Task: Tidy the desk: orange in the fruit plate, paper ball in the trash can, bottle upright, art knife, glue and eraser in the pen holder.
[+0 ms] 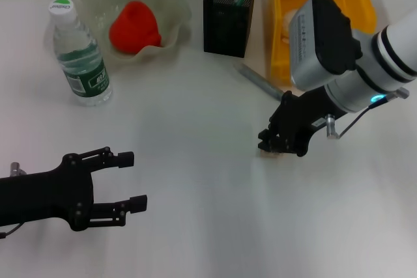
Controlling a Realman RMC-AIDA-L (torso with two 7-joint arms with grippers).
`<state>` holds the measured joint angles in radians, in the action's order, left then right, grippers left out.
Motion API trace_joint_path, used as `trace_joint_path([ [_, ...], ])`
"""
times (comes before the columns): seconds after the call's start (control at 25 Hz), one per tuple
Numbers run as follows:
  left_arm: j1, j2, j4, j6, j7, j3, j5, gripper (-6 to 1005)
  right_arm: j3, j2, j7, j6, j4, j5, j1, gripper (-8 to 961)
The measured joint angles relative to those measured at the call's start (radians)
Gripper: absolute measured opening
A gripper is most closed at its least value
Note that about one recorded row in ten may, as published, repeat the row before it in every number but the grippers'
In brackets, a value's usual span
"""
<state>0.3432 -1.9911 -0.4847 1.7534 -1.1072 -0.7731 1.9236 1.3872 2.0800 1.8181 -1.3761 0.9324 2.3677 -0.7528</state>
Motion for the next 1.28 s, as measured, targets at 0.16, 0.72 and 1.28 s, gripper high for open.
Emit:
trace_joint_path([
  [0.16, -0.001, 0.000, 0.001, 0.000, 0.000, 0.000, 0.000, 860, -0.043, 0.001, 0.019, -0.006, 0.037, -0.010, 0.005, 100],
  [0.72, 0.004, -0.007, 0.003, 0.002, 0.002, -0.005, 0.000, 861, -0.255, 0.003, 0.002, 0.344, 0.085, -0.451, 0.029, 92],
  [1.28, 0.013, -0.014, 0.002, 0.015, -0.015, 0.000, -0.005, 861, 0.110, 0.008, -0.022, 0.957, -0.119, -0.654, -0.047, 91],
])
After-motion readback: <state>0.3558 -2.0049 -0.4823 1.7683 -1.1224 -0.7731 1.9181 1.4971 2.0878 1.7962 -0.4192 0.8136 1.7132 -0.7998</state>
